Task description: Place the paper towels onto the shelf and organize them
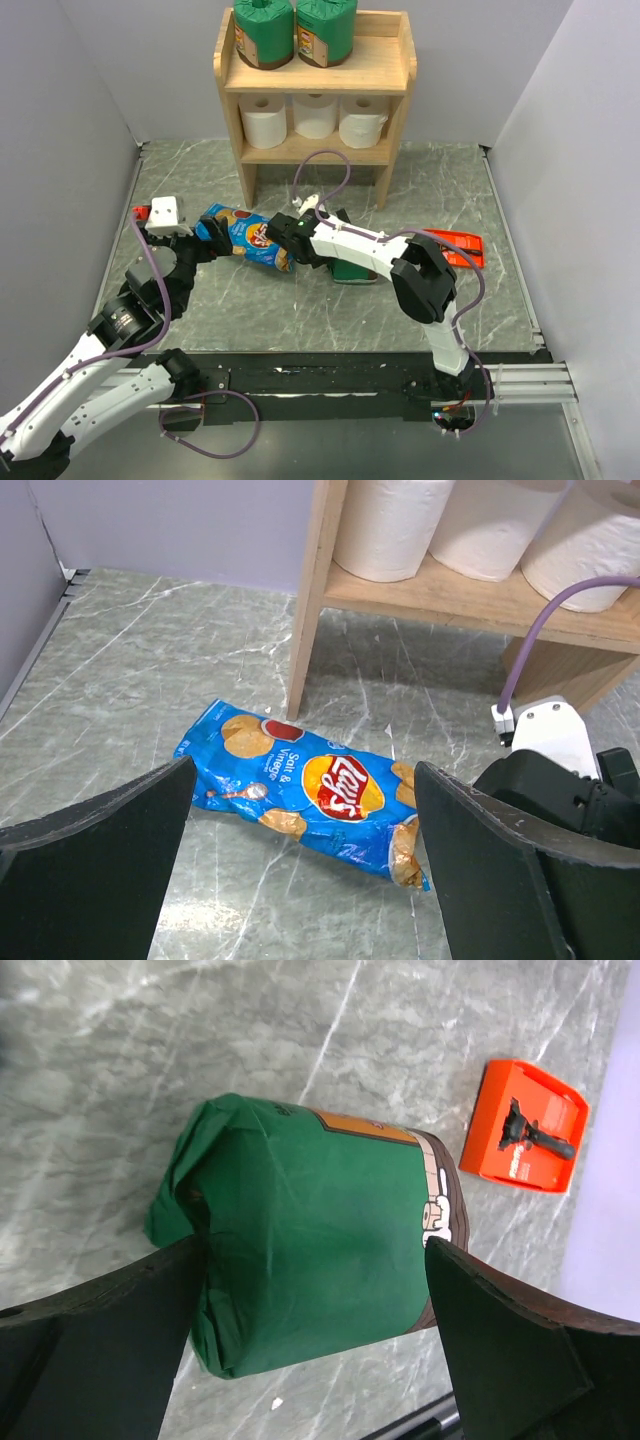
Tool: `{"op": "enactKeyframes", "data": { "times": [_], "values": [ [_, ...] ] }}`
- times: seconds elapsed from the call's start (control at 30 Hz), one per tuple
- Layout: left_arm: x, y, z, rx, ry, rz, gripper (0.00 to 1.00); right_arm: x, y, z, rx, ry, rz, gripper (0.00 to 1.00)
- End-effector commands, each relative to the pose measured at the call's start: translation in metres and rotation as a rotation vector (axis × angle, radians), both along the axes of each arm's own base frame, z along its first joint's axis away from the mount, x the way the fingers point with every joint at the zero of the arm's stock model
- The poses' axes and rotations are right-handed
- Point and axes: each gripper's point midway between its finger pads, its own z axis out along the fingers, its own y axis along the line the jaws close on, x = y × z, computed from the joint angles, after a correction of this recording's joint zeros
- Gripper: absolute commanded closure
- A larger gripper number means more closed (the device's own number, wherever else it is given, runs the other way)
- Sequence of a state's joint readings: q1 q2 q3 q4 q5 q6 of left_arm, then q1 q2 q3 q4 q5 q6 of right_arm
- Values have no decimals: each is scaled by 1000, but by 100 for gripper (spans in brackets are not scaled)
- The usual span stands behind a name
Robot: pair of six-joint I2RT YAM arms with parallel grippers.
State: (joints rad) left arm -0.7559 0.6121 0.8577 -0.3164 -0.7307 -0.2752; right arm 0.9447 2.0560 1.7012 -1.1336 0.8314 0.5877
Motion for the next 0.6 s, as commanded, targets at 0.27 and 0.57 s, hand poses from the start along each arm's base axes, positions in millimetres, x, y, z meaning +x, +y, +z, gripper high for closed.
{"op": "enactKeyframes", "data": {
  "times": [0.27,0.57],
  "values": [
    [0,1,11,-38,-32,1,4,10,5,13,17,-54,-25,3],
    [0,0,11,-36,-30,2,4,13,18,24,93,-60,15,3]
  ]
}}
